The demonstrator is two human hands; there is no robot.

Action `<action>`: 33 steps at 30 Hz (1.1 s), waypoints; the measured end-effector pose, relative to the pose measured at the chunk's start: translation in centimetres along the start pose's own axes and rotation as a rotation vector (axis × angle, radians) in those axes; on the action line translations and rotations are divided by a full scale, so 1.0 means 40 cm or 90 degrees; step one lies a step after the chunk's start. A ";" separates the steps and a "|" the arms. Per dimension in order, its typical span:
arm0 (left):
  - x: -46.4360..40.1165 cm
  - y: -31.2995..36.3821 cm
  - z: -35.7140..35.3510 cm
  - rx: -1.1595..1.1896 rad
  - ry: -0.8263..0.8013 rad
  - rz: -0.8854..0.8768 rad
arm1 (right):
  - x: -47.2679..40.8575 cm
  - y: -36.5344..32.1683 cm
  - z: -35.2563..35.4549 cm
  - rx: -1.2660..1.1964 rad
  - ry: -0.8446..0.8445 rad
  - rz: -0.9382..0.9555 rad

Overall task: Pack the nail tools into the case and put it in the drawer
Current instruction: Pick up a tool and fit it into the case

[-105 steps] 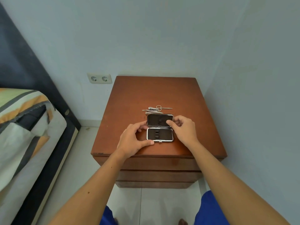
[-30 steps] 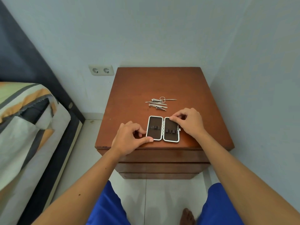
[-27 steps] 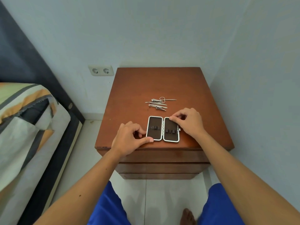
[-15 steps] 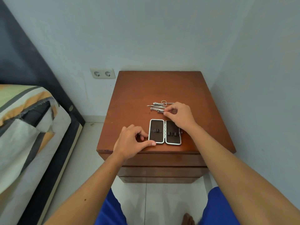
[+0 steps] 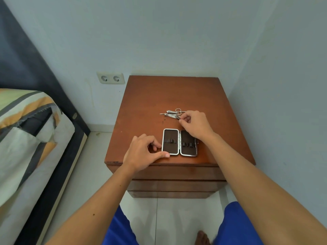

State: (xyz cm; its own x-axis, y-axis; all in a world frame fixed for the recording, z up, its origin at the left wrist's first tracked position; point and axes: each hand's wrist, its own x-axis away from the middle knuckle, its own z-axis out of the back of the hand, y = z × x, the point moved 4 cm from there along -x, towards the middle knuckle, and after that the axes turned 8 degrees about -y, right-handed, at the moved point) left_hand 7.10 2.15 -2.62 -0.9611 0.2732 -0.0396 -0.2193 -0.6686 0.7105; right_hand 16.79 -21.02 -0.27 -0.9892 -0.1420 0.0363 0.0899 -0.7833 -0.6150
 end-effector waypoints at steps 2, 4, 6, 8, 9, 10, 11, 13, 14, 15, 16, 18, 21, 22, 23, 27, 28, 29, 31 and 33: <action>0.001 0.001 -0.001 -0.002 0.004 -0.004 | 0.024 0.013 0.019 -0.067 0.046 -0.006; 0.001 0.000 -0.001 -0.001 0.004 0.001 | 0.052 0.025 0.033 -0.130 0.066 -0.022; -0.001 0.000 -0.001 -0.005 0.003 0.000 | 0.077 0.038 0.035 -0.202 0.054 -0.032; 0.000 0.002 -0.001 -0.011 0.003 -0.004 | 0.100 0.048 0.025 -0.242 0.002 -0.023; 0.002 0.003 -0.001 -0.013 0.004 -0.002 | 0.110 0.051 0.017 -0.244 -0.023 -0.008; 0.004 0.003 -0.002 -0.014 0.005 0.002 | 0.118 0.053 0.009 -0.238 -0.040 0.010; 0.006 0.002 -0.003 -0.013 0.004 0.006 | 0.126 0.053 0.004 -0.229 -0.047 0.028; 0.007 0.001 -0.006 -0.010 -0.001 0.010 | 0.134 0.057 -0.003 -0.211 -0.047 0.041; 0.007 0.000 -0.007 -0.012 -0.002 0.008 | 0.136 0.058 -0.005 -0.208 -0.049 0.039; 0.006 -0.001 -0.007 -0.014 -0.002 0.006 | 0.135 0.059 -0.006 -0.206 -0.053 0.036; 0.005 -0.002 -0.008 -0.018 -0.002 0.006 | 0.135 0.058 -0.006 -0.205 -0.060 0.036; 0.004 -0.005 -0.009 -0.023 -0.003 0.010 | 0.132 0.057 -0.005 -0.198 -0.075 0.038; 0.006 -0.004 -0.008 -0.022 -0.003 0.012 | 0.128 0.060 -0.006 -0.172 -0.101 0.043; 0.006 -0.002 -0.008 -0.023 -0.004 0.007 | 0.127 0.061 -0.006 -0.161 -0.111 0.045; 0.005 -0.002 -0.009 -0.023 -0.004 0.002 | 0.127 0.061 -0.007 -0.151 -0.118 0.049; 0.001 -0.005 -0.009 -0.027 -0.001 0.000 | 0.126 0.054 -0.008 -0.121 -0.125 0.064; 0.000 -0.007 -0.010 -0.027 0.000 -0.001 | 0.126 0.051 -0.007 -0.114 -0.128 0.064; 0.000 -0.009 -0.010 -0.026 0.000 -0.003 | 0.126 0.049 -0.007 -0.111 -0.131 0.059; 0.000 -0.013 -0.012 -0.026 -0.002 -0.003 | 0.126 0.046 -0.007 -0.115 -0.129 0.046; -0.001 -0.015 -0.013 -0.030 -0.004 -0.004 | 0.126 0.044 -0.006 -0.123 -0.120 0.038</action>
State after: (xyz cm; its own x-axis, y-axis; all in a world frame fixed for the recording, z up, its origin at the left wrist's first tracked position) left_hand 7.19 2.17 -3.40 -0.9587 0.2818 -0.0397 -0.2332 -0.6983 0.6768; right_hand 11.92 -22.96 -1.34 -0.9420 -0.3090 0.1309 0.1057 -0.6433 -0.7583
